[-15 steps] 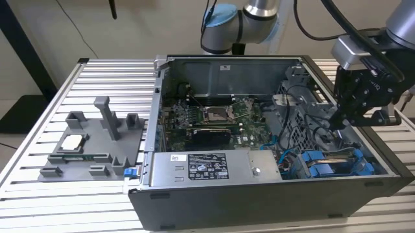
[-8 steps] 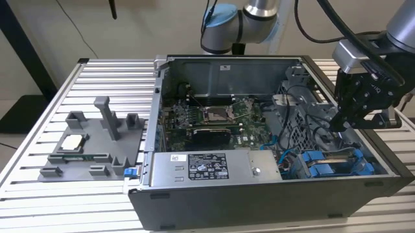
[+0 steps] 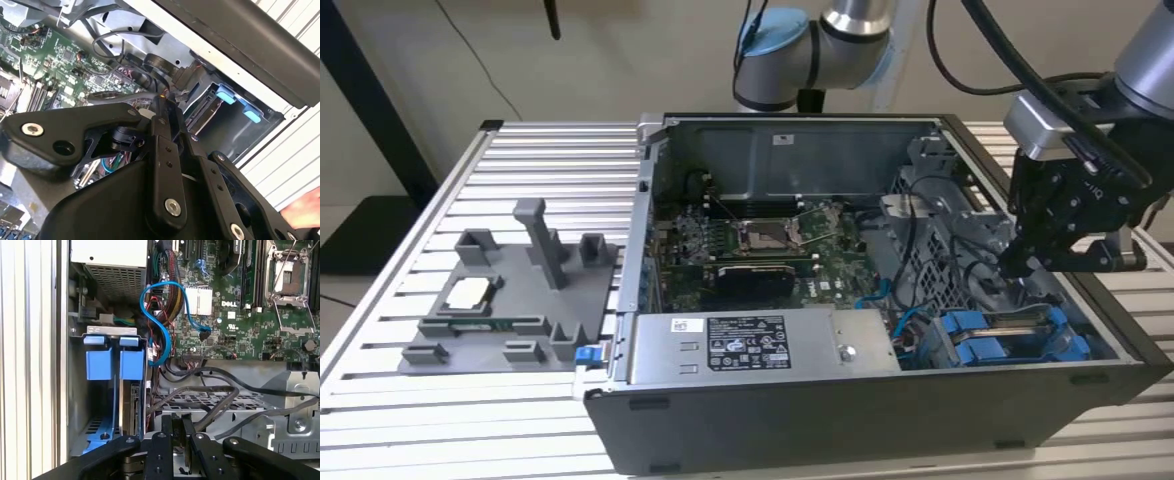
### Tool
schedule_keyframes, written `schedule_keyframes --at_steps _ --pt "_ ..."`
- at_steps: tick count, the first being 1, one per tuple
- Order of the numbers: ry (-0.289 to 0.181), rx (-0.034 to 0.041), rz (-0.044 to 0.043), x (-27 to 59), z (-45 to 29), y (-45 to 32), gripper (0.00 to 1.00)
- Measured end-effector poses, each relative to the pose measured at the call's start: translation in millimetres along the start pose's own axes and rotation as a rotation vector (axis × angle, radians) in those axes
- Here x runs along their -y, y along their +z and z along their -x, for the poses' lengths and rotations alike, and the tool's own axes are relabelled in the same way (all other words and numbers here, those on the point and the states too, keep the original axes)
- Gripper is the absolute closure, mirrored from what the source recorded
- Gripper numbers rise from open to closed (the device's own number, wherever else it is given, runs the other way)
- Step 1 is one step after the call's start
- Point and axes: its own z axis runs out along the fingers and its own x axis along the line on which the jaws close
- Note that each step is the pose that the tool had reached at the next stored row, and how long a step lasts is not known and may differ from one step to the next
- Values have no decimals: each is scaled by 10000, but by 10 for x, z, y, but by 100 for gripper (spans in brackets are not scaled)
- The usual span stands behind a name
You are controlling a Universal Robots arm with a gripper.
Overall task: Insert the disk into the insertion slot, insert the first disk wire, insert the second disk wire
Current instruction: 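Insert the first disk wire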
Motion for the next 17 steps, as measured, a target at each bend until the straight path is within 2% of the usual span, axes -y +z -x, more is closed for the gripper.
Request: schedule_keyframes --at_steps 17 --pt "0 -62 1 23 -28 118 81"
